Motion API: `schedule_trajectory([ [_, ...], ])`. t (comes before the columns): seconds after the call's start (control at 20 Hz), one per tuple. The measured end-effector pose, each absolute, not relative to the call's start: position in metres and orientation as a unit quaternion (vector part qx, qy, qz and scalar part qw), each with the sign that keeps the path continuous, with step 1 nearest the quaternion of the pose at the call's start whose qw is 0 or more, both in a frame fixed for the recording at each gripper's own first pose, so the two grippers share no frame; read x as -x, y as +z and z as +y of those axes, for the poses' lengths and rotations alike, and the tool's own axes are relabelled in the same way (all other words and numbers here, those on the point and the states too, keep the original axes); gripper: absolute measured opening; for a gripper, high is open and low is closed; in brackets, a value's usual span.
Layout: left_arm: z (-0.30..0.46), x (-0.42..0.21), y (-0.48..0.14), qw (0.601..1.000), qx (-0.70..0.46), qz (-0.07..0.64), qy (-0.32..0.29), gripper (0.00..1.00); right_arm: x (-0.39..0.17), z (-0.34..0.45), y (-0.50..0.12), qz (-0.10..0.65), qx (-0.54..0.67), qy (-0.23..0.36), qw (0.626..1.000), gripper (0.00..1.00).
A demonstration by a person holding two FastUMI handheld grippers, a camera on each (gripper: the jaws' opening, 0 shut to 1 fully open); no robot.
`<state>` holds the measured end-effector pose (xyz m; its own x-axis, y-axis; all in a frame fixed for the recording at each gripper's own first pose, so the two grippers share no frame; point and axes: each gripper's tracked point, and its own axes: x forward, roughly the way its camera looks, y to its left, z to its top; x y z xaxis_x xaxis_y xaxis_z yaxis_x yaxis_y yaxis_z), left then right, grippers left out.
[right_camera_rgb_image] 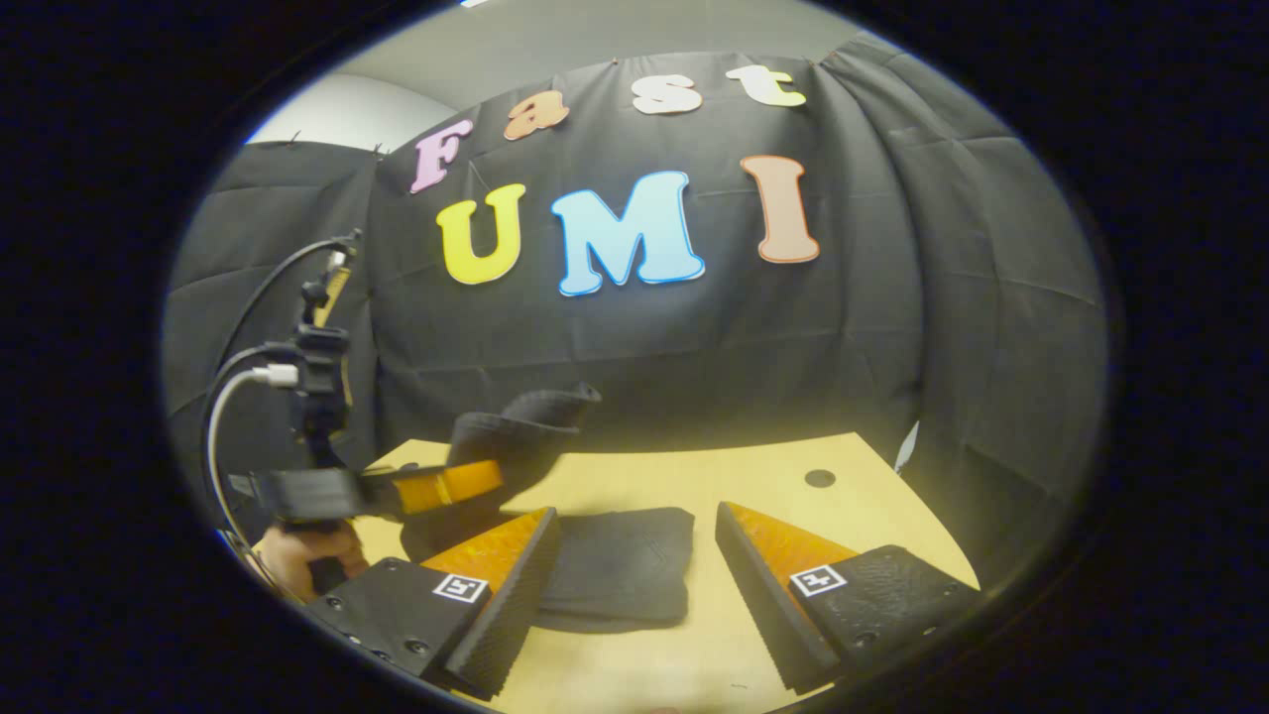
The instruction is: Grasp the waist and the cuffs of the jeans and fold them to make the two legs overlap; first hold the waist and fold one-third of the jeans toward the cuffs, then hold the cuffs and fold the remaining one-third in the same direction to finish folding.
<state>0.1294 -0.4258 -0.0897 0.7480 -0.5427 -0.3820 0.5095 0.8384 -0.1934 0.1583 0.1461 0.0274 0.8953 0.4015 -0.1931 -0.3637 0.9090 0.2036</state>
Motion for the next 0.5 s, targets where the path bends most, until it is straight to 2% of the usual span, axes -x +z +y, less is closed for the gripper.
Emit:
schedule_trajectory([
  [0.1,-0.443,-0.119,-0.127,0.93,0.01,0.242,-0.275,0.11,-0.157,0.132,0.017,0.127,-0.082,0.193,0.969,0.98],
  [0.15,-0.449,-0.117,-0.142,0.93,-0.005,0.246,-0.271,0.11,-0.157,0.125,0.012,0.133,-0.08,0.187,0.97,0.94],
  [0.25,-0.457,-0.105,-0.162,0.925,-0.031,0.252,-0.281,0.11,-0.156,0.115,0.009,0.136,-0.084,0.178,0.971,0.95],
  [0.3,-0.464,-0.098,-0.168,0.919,-0.037,0.257,-0.295,0.19,-0.154,0.11,0.012,0.132,-0.088,0.173,0.972,0.95],
  [0.35,-0.468,-0.092,-0.171,0.916,-0.049,0.256,-0.305,0.24,-0.153,0.106,0.014,0.128,-0.09,0.165,0.974,0.95],
  [0.4,-0.469,-0.09,-0.17,0.916,-0.065,0.251,-0.306,0.5,-0.152,0.104,0.015,0.125,-0.091,0.158,0.975,0.95],
  [0.5,-0.472,-0.081,-0.151,0.915,-0.078,0.229,-0.322,0.75,-0.148,0.102,0.018,0.126,-0.096,0.149,0.976,0.95],
])
